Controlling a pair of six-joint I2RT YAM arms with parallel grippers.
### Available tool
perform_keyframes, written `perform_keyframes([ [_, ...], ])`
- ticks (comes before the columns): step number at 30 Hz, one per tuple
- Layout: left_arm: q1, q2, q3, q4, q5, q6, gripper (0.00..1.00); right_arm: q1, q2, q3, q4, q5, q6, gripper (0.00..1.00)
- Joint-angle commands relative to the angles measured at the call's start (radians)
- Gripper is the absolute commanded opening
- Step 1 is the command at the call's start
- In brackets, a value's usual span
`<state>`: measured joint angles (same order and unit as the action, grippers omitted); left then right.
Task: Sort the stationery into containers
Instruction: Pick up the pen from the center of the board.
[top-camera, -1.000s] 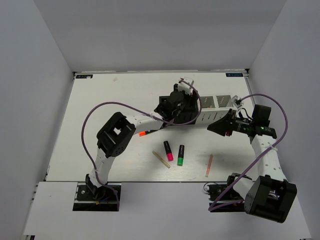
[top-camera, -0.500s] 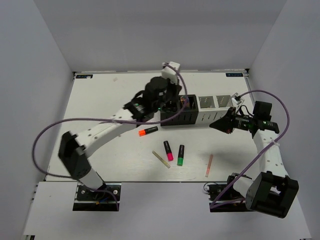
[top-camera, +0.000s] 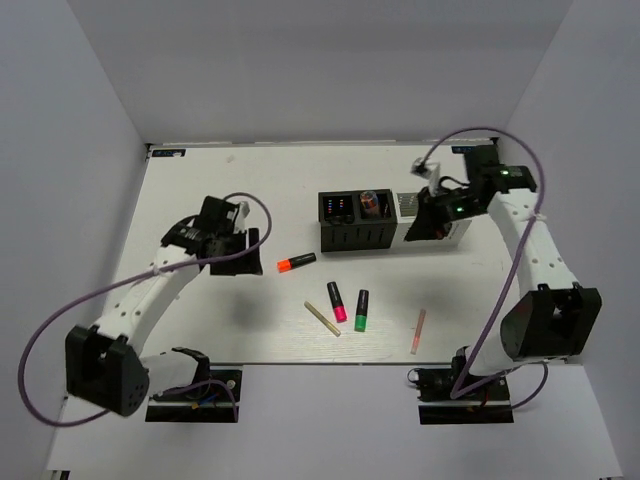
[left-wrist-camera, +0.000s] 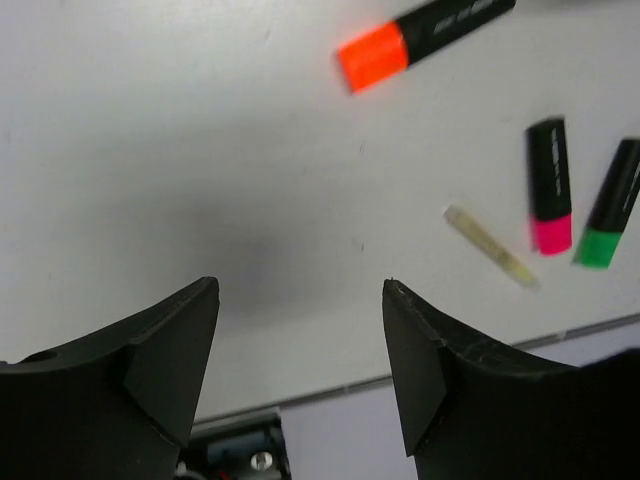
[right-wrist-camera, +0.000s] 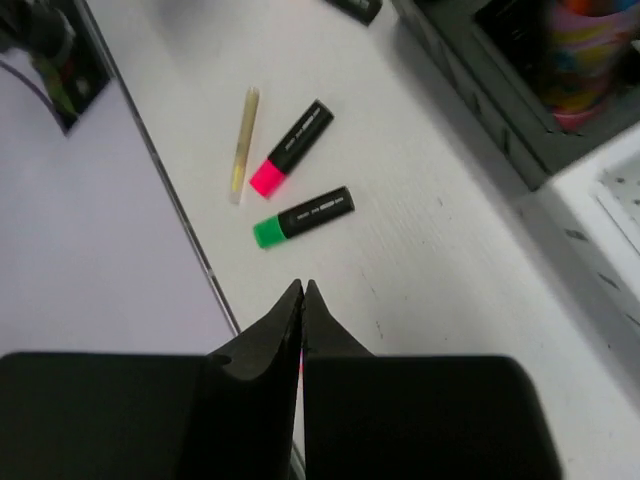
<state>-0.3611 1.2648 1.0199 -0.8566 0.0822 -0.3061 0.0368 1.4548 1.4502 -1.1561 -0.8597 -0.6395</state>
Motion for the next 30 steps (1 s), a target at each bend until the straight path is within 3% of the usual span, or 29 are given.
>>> perform_keyframes([
  [1,0.051,-0.224,-0.068,-0.009,0.073,-0.021,0.76,0.2,-0.006,-0.075,-0.054,0.238,0.004,0.03],
  [5,0.07,-0.391,-0.205,0.063,0.012,-0.027,0.76,0.38,-0.054,-0.23,0.149,0.408,0.187,0.23],
  [6,0.068,-0.406,-0.217,0.076,-0.016,-0.025,0.78,0.469,-0.044,-0.285,0.227,0.51,0.307,0.23],
  [7,0.07,-0.442,-0.245,0.08,-0.03,-0.027,0.79,0.486,-0.025,-0.295,0.24,0.54,0.342,0.27],
  [8,0.07,-0.474,-0.265,0.085,-0.068,-0.025,0.79,0.511,-0.013,-0.315,0.246,0.585,0.41,0.39],
  [10,0.07,-0.519,-0.299,0.097,-0.125,-0.027,0.81,0.575,0.015,-0.323,0.271,0.633,0.547,0.42],
  [17,0.093,-0.611,-0.394,0.139,-0.16,-0.028,0.82,0.704,-0.045,-0.45,0.484,0.749,0.836,0.83],
  [20,0.103,-0.622,-0.397,0.137,-0.147,-0.03,0.83,0.732,-0.024,-0.467,0.559,0.76,0.949,0.78],
  [24,0.111,-0.621,-0.4,0.136,-0.144,-0.027,0.83,0.764,0.022,-0.481,0.624,0.839,1.034,0.59],
  [30,0.111,-0.619,-0.405,0.134,-0.141,-0.022,0.83,0.767,0.056,-0.537,0.679,0.956,1.141,0.39],
])
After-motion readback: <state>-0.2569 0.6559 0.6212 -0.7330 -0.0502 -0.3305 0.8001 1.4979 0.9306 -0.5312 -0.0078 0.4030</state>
